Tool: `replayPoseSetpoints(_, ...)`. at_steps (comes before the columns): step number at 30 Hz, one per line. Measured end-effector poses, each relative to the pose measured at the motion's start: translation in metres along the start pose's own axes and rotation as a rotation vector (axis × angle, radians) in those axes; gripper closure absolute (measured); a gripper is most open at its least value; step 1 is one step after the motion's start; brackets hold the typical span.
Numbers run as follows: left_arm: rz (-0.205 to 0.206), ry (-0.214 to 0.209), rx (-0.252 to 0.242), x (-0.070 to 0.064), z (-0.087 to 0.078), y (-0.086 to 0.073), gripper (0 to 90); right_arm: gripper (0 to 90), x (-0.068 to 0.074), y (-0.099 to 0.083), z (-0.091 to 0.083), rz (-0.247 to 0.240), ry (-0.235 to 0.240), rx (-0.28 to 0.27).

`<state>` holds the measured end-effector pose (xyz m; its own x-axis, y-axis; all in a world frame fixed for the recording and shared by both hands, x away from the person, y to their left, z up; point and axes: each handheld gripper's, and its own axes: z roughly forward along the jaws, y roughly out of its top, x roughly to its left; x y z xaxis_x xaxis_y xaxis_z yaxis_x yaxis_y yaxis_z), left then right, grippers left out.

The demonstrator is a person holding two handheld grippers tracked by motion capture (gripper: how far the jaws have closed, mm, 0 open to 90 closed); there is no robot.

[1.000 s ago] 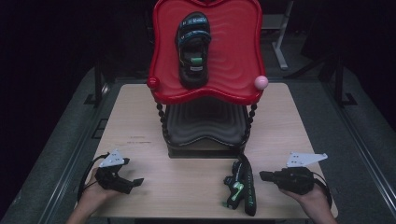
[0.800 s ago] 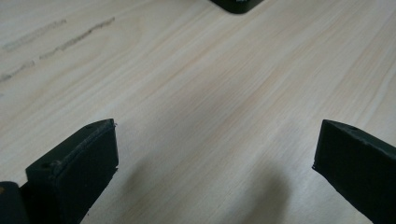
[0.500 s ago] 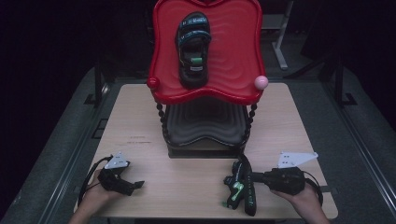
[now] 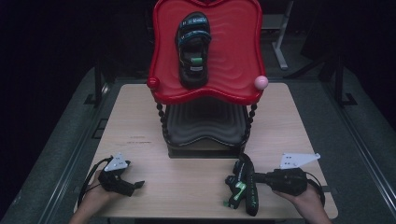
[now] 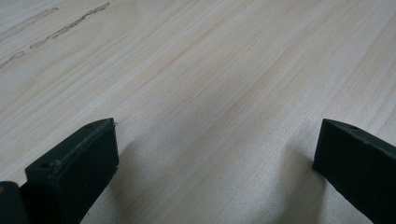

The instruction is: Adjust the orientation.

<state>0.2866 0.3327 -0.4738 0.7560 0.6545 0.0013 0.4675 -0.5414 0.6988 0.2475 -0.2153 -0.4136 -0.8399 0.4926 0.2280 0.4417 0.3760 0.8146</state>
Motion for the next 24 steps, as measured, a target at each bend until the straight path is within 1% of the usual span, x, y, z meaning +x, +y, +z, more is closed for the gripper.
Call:
replayPoseSetpoints(12, 0.000, 0.000, 0.000, 0.000, 0.000, 0.000, 0.0, 89.7, -0.008, -0.014, -0.019, 0.033, -0.036, -0.010)
replayPoseSetpoints(20, 0.001, 0.000, 0.000, 0.000, 0.000, 0.000, 0.0, 89.7, -0.016, -0.026, -0.031, 0.066, -0.063, 0.006)
replayPoseSetpoints(24, 0.001, -0.001, 0.000, 0.000, 0.000, 0.000, 0.0, 89.7, -0.020, -0.033, -0.035, 0.079, -0.083, 0.027)
